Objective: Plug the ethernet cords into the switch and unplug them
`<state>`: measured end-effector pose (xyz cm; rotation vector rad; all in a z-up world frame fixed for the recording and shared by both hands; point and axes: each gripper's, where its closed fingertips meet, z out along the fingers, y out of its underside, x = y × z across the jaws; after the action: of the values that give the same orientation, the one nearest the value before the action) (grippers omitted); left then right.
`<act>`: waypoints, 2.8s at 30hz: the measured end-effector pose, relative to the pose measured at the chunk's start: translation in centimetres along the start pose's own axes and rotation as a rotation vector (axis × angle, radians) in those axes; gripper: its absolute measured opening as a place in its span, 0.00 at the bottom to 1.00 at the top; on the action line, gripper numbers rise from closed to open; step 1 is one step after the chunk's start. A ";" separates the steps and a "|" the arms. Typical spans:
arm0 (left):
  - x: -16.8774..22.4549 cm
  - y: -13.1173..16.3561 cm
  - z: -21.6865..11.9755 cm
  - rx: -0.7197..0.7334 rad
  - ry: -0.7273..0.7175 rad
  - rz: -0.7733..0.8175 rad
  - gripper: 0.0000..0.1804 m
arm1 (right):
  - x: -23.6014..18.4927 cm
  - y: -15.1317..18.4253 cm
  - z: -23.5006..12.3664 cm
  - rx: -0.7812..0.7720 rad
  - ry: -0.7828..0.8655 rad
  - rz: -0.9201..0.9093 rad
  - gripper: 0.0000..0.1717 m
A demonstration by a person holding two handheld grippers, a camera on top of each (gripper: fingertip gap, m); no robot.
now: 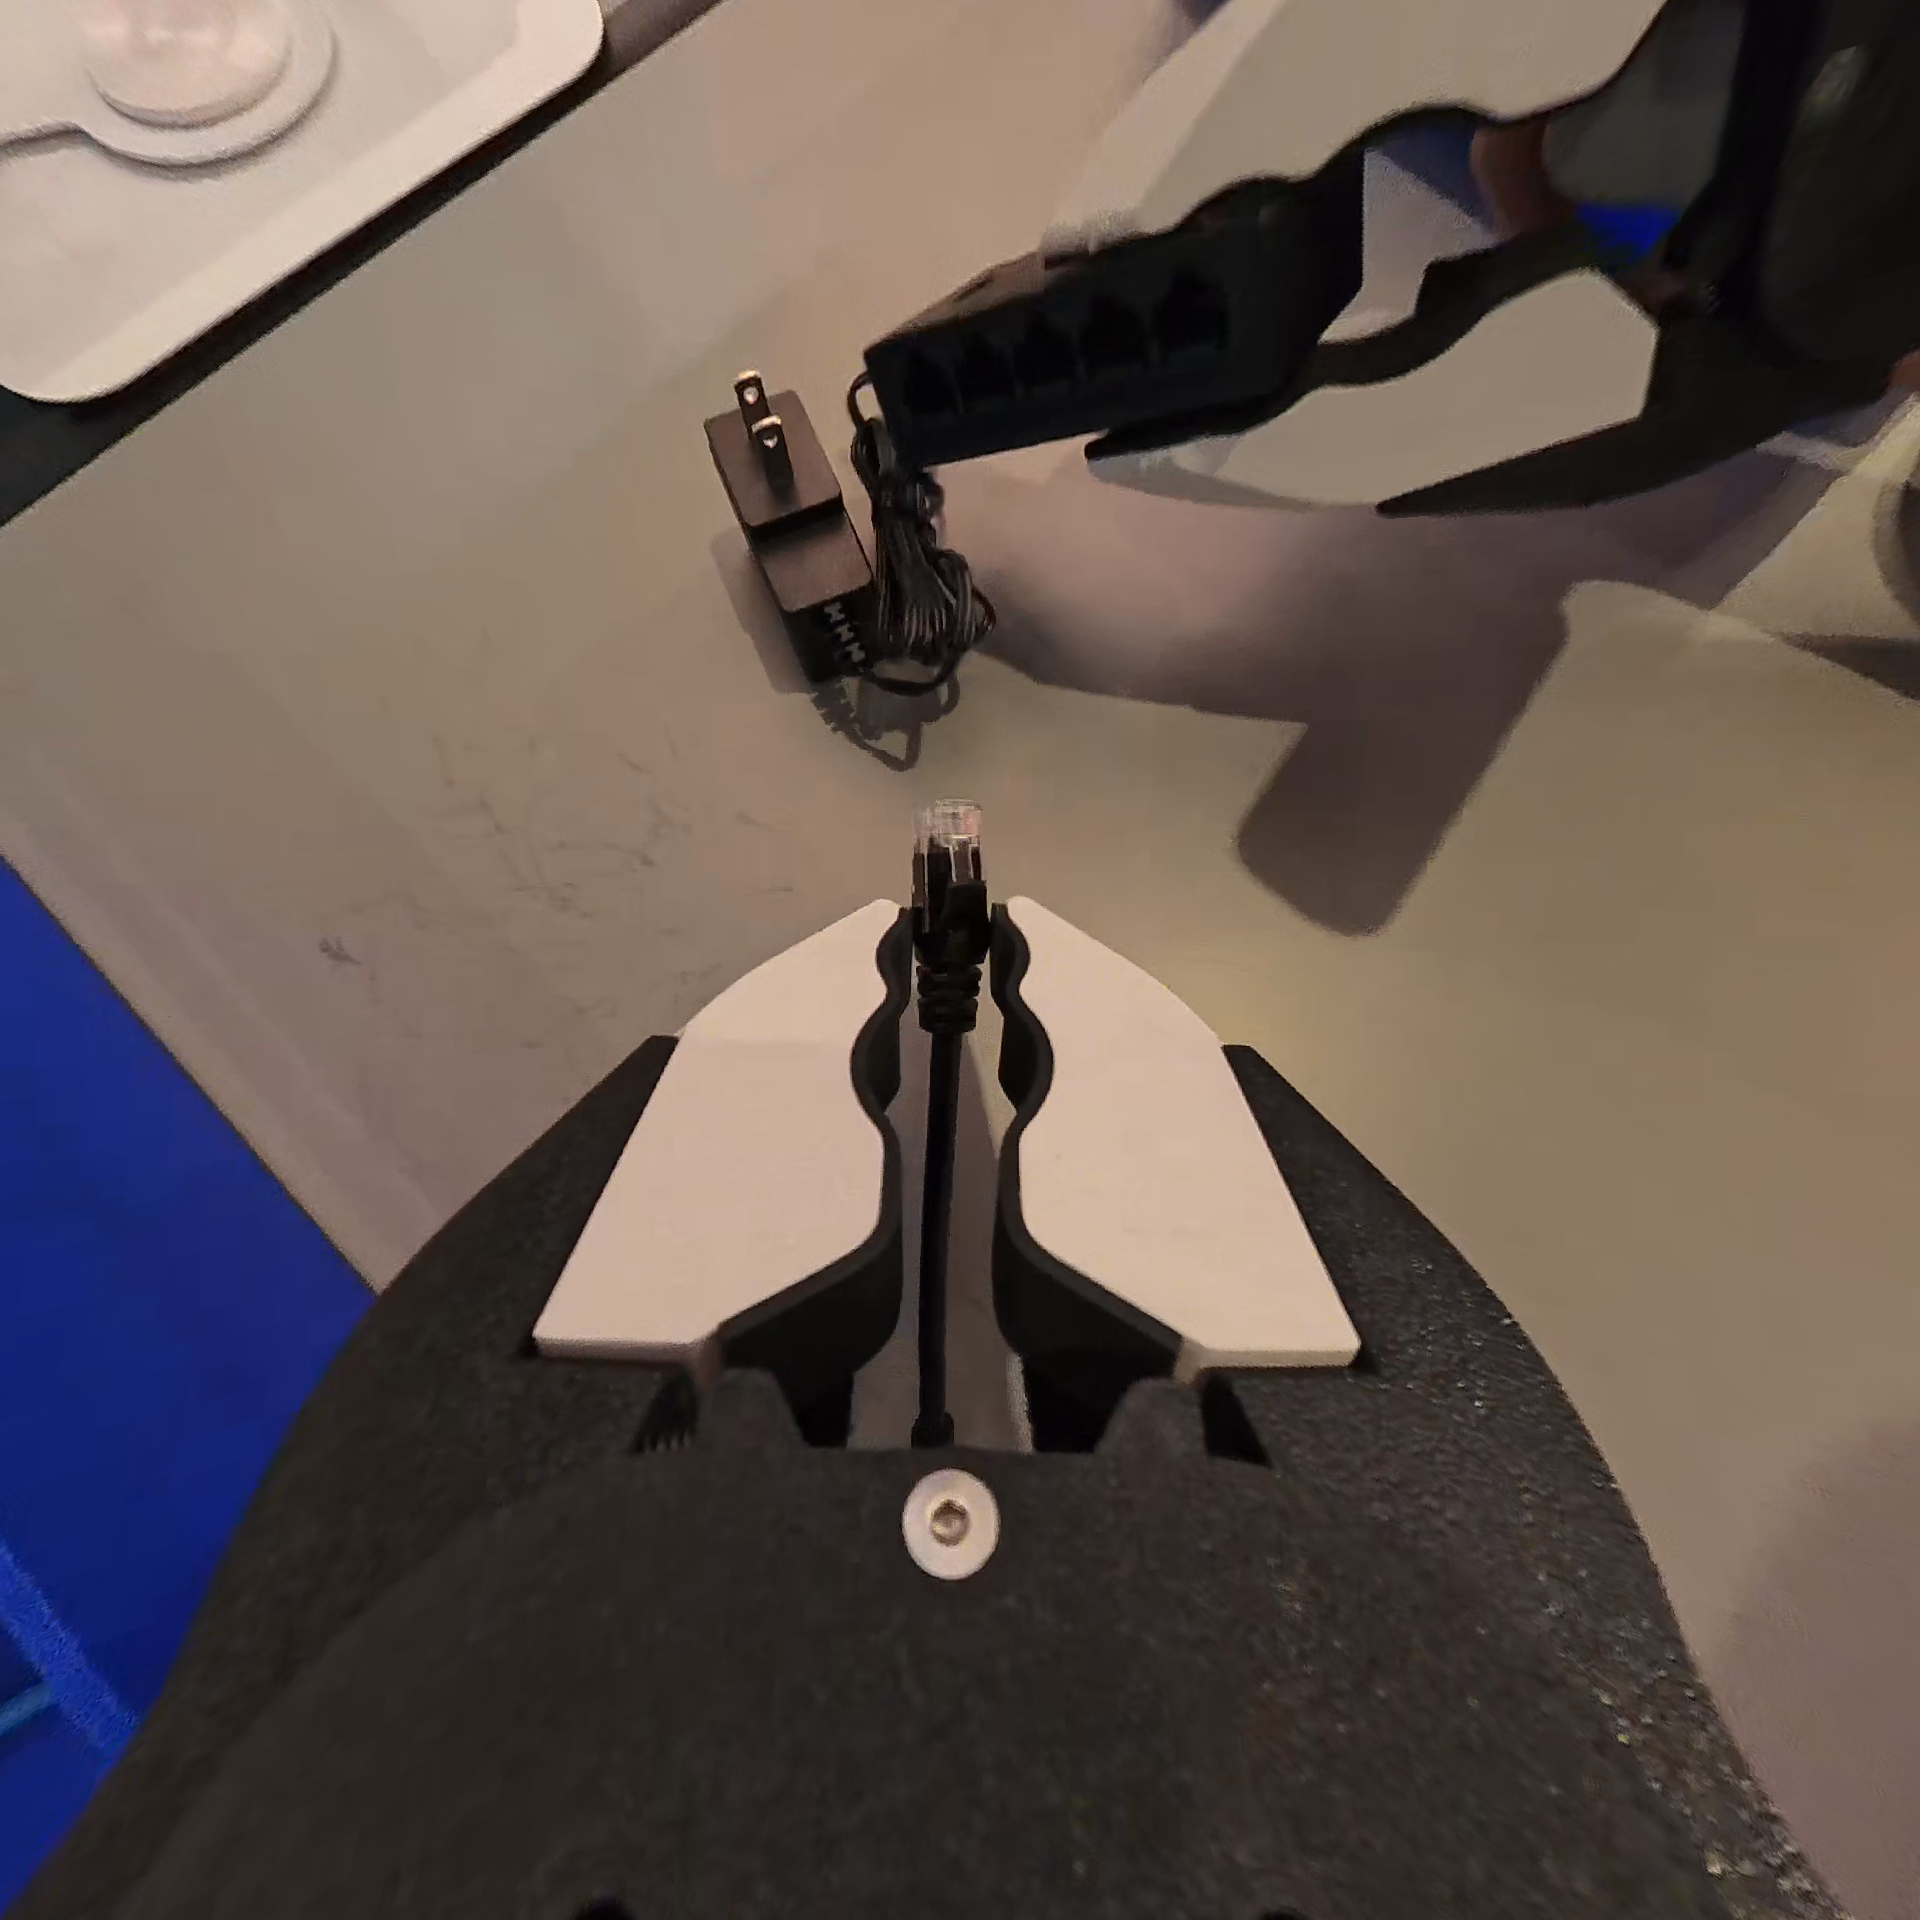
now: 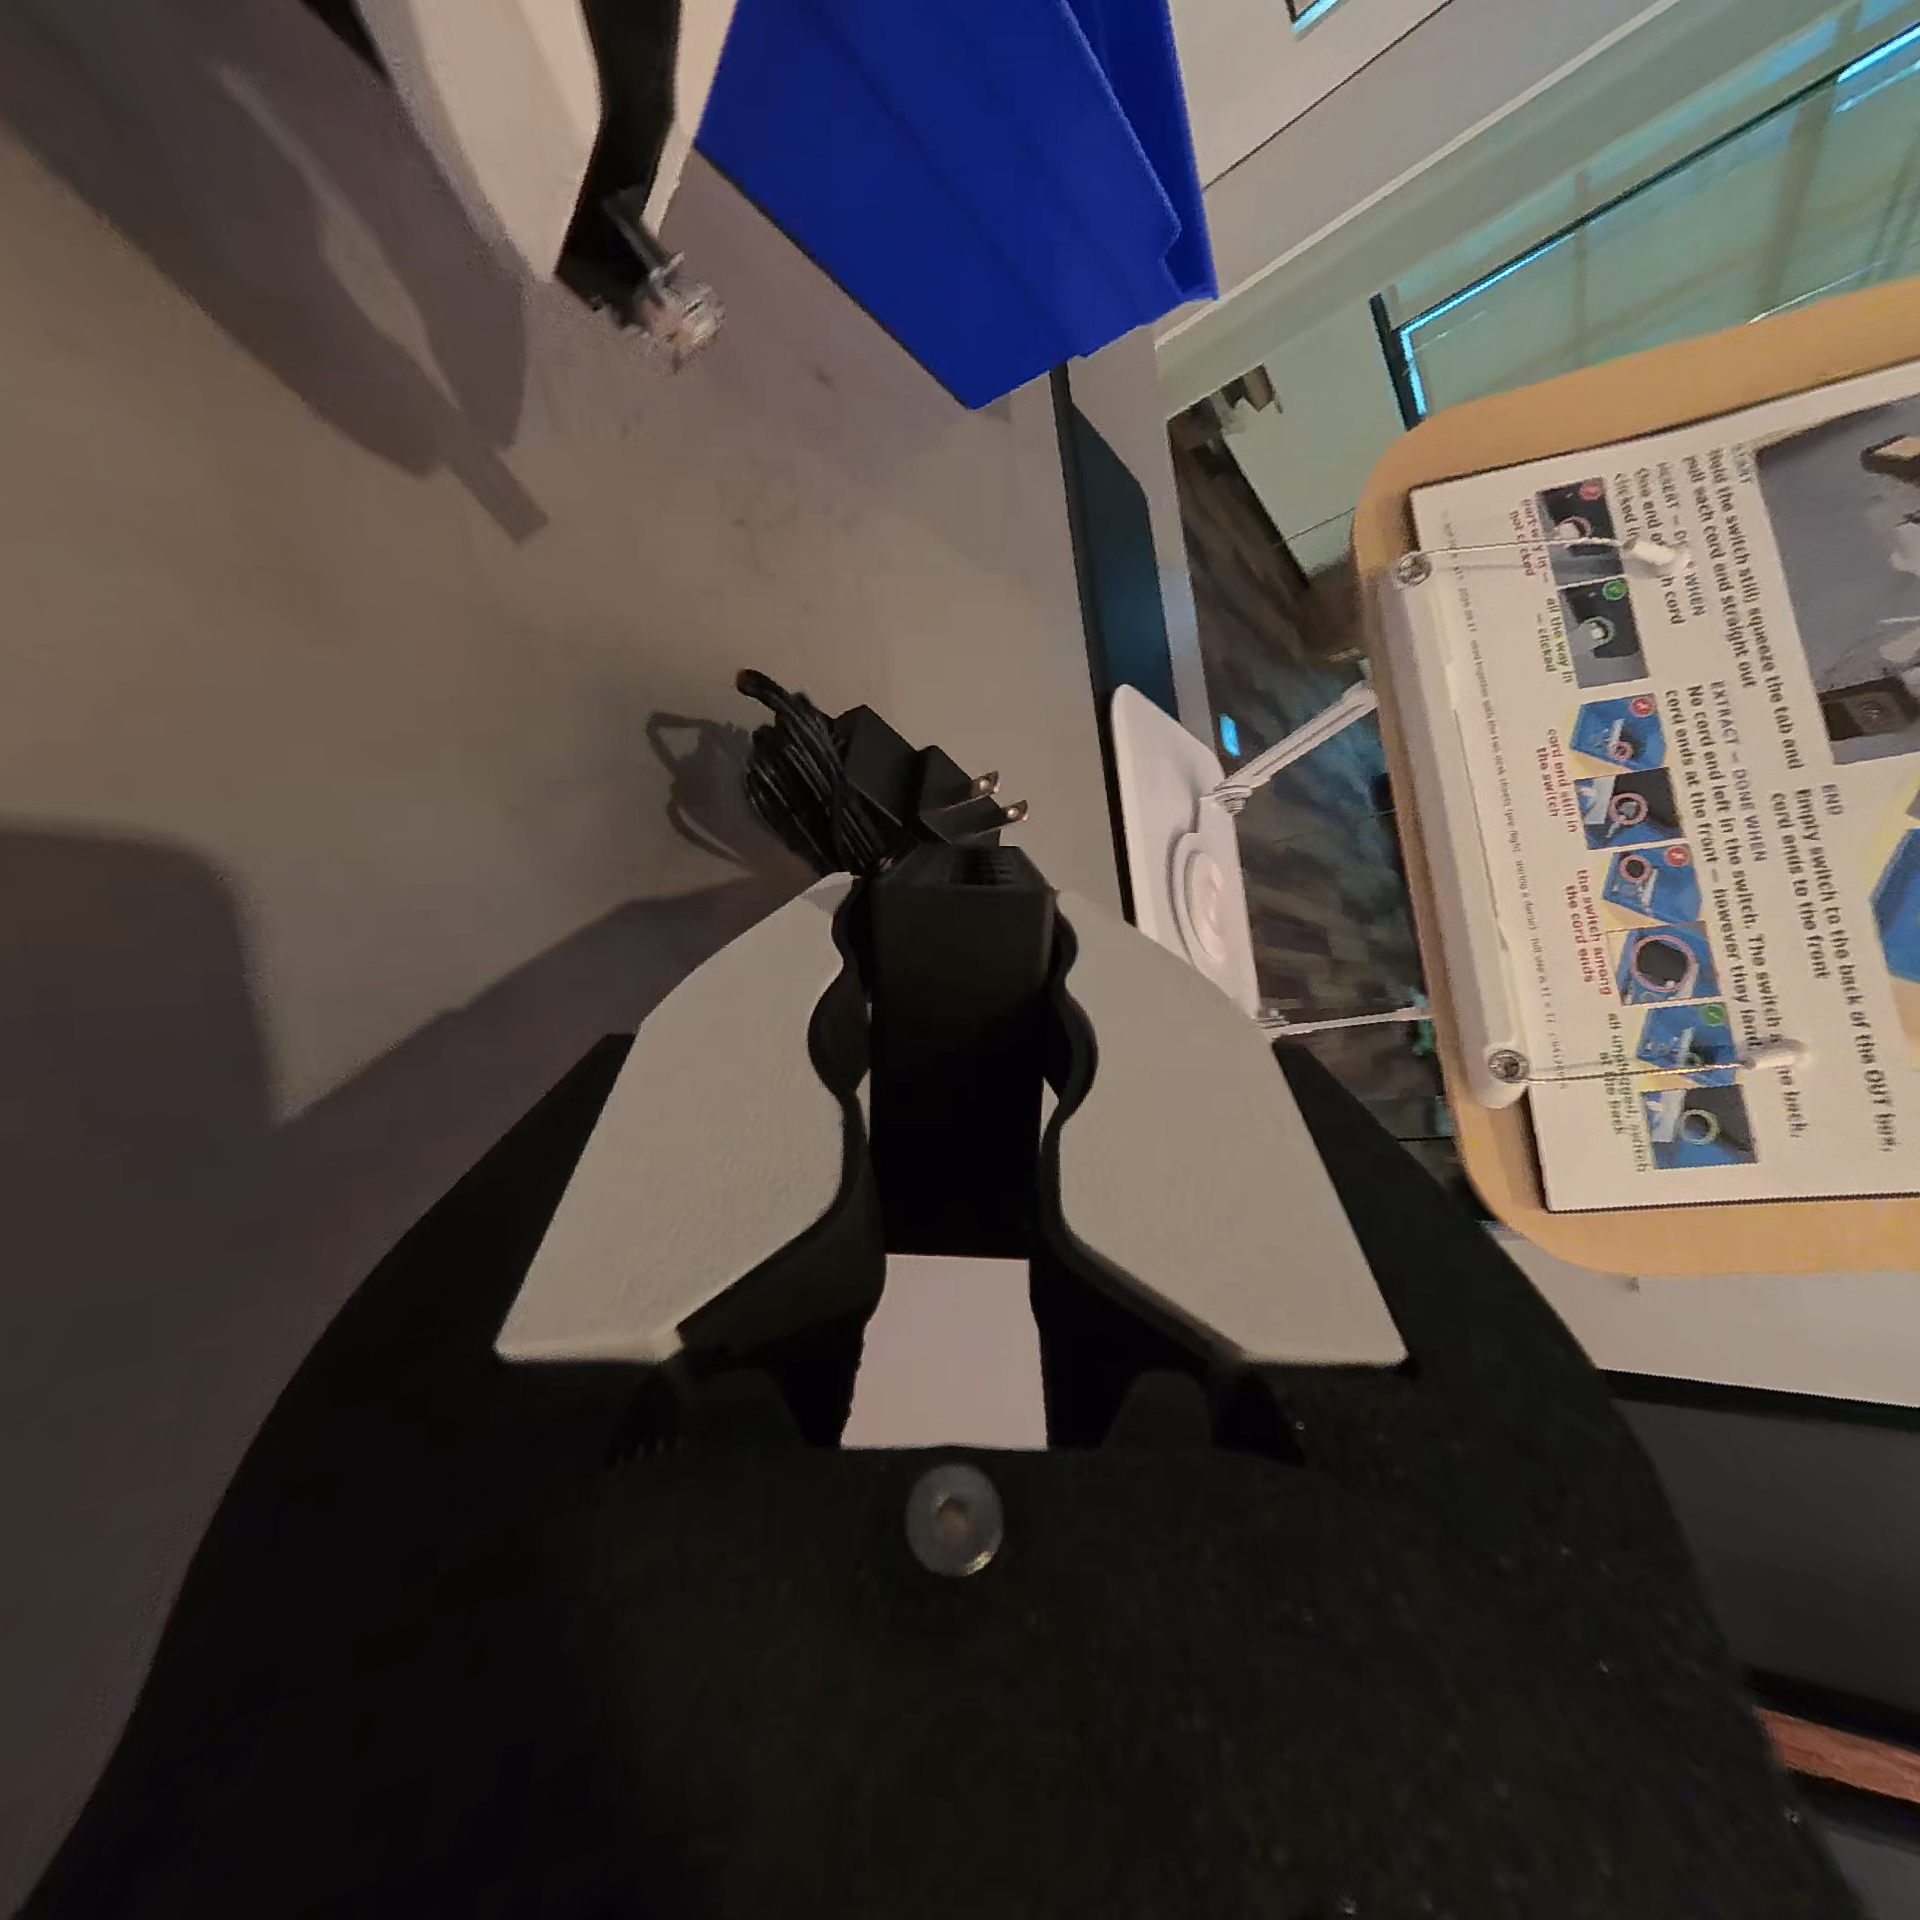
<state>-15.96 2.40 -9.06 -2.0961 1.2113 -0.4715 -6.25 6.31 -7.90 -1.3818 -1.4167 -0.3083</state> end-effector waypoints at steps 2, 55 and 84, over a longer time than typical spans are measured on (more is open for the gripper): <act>0.2 -0.2 -0.5 0.019 0.015 -0.007 0.07 | -0.6 0.1 -0.2 -0.017 0.030 -0.060 0.17; 3.2 -0.4 -1.2 0.085 0.231 -0.043 0.07 | -3.8 -0.9 -4.2 -0.057 0.067 0.541 0.25; 7.0 0.7 -1.6 0.093 0.356 0.165 0.11 | -8.0 -9.2 -4.5 0.325 -0.810 0.303 0.07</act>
<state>-13.82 -4.48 -8.47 -1.8644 1.5179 -0.8325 -13.75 -4.27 -8.22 -1.4782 -1.7515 0.7301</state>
